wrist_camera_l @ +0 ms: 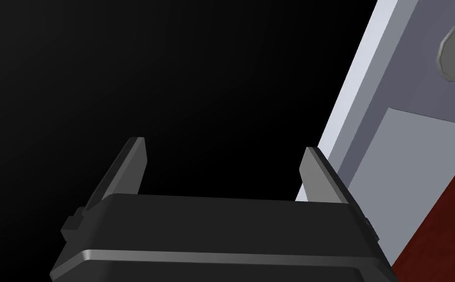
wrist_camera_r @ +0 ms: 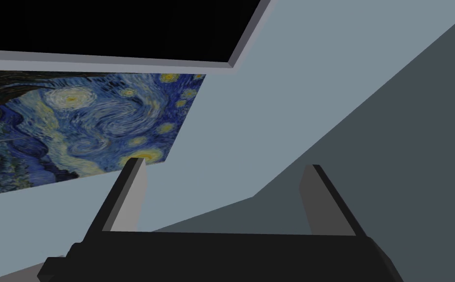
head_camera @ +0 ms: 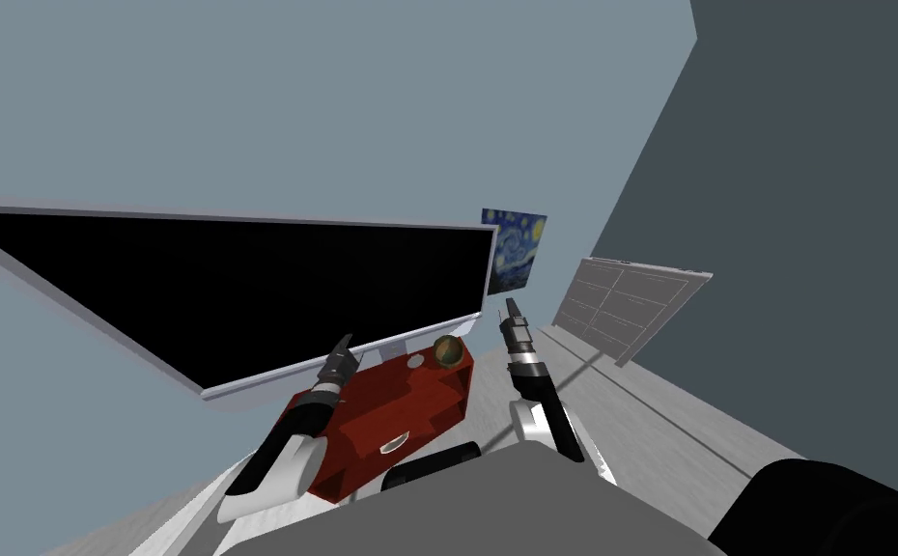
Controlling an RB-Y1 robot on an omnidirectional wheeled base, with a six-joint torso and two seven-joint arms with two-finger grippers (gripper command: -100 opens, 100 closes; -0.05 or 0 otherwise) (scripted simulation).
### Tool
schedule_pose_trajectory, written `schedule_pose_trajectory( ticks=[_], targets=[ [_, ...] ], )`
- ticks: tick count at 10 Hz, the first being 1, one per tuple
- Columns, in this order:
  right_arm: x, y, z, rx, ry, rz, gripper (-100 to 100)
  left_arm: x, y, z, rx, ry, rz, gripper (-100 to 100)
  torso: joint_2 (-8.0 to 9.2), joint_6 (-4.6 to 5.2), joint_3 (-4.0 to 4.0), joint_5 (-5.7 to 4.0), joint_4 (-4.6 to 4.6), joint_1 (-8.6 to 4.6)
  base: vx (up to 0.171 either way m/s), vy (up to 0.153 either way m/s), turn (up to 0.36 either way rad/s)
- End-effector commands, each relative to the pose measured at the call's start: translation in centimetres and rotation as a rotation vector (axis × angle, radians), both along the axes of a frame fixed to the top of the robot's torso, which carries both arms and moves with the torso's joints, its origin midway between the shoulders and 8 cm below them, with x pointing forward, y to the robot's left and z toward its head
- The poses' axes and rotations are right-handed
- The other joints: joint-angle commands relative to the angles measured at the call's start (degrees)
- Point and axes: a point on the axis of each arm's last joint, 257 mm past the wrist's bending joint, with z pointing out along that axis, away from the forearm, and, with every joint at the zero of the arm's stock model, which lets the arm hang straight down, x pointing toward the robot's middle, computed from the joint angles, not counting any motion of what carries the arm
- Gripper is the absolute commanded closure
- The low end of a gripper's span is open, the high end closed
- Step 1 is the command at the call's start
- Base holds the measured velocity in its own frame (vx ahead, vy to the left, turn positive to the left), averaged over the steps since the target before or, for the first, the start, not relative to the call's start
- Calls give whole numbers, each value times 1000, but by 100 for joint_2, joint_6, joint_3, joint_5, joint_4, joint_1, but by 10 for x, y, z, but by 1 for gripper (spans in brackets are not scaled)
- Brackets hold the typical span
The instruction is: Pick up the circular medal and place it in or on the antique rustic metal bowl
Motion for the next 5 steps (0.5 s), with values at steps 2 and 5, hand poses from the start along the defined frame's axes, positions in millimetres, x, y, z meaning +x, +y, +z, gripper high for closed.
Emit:
schedule_pose_trajectory(
  ticks=[2,5],
  targets=[
    [0,0,0,0,0,0,0,9,3,-29,-47,97,-2,-100,1,-5,1,0,0,1,-35,53,-150],
    [0,0,0,0,0,0,0,14,4,-54,-78,182,-1,-100,-6,-6,-3,-1,-1,-7,-20,35,-102]
  ],
)
